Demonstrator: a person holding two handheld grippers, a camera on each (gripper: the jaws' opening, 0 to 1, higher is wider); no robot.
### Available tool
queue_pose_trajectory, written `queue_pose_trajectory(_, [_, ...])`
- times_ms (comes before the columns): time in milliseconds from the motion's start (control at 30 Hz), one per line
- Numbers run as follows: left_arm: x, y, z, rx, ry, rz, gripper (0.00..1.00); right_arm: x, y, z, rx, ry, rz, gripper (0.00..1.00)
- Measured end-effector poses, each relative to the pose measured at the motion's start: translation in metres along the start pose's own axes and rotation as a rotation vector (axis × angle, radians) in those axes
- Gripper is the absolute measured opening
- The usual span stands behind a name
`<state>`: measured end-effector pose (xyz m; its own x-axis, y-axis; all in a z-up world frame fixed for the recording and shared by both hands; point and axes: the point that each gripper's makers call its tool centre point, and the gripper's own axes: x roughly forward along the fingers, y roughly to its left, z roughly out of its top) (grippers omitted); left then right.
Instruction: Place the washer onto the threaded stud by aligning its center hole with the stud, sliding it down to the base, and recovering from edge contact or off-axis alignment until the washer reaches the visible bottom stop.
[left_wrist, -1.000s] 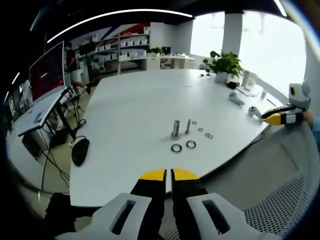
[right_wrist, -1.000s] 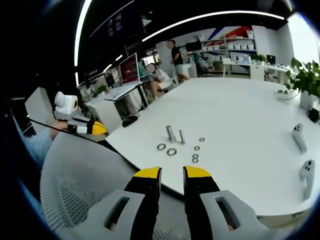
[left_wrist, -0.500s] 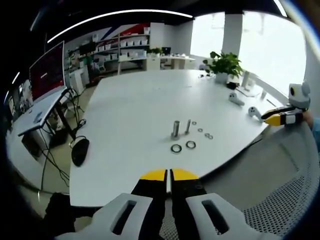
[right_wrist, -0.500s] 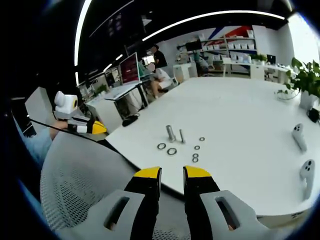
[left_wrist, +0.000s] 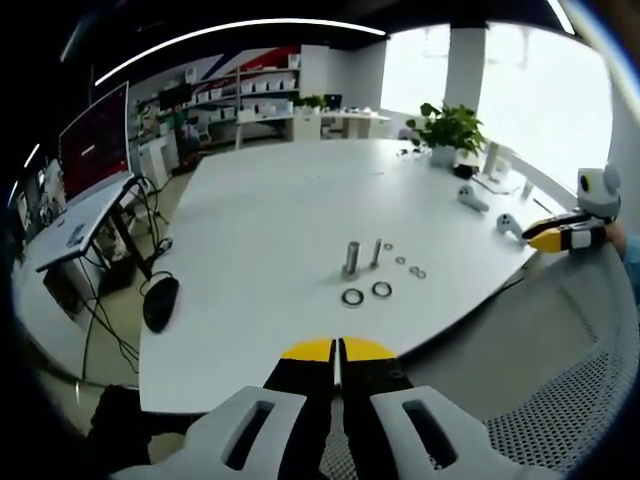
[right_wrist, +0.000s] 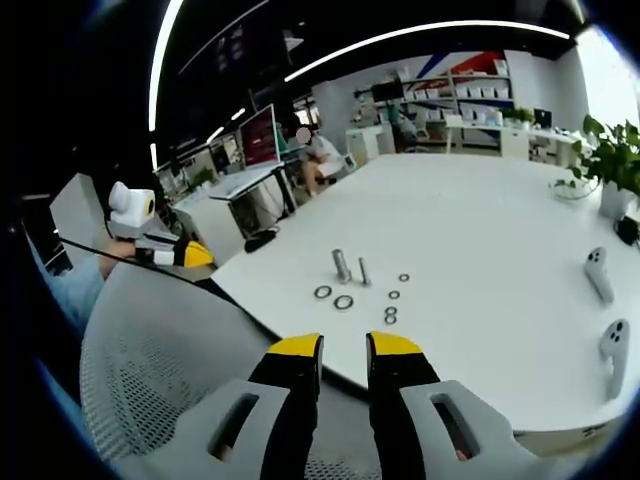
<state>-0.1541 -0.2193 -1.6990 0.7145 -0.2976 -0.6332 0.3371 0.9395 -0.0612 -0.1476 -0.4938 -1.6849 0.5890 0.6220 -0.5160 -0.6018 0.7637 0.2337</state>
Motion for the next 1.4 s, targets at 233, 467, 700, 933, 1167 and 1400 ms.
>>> queue_pose_trajectory(233, [0.0,0.001,0.001,-0.001,-0.004,0.002,0.0,0.002,0.001,-0.003,-0.027,0.035,0.006,0.2])
queue_pose_trajectory(467, [0.0,0.002,0.002,-0.005,-0.013,0.005,0.0,0.006,0.013,-0.028,-0.098,0.22,0.107,0.2])
queue_pose_trajectory(700, [-0.001,0.002,0.001,-0.004,-0.01,0.007,0.0,0.007,0.026,-0.049,-0.217,0.389,0.243,0.2])
queue_pose_trajectory(933, [0.0,0.001,0.001,-0.002,-0.005,0.002,0.0,0.005,0.044,-0.061,-0.32,0.553,0.396,0.2])
queue_pose_trajectory(1167, [0.0,0.001,0.0,-0.002,-0.005,0.001,0.0,0.007,0.041,-0.056,-0.466,0.662,0.45,0.22])
queue_pose_trajectory(1400, [0.0,-0.001,-0.001,0.004,0.005,-0.007,0.0,0.024,0.02,-0.046,-0.541,0.721,0.431,0.24])
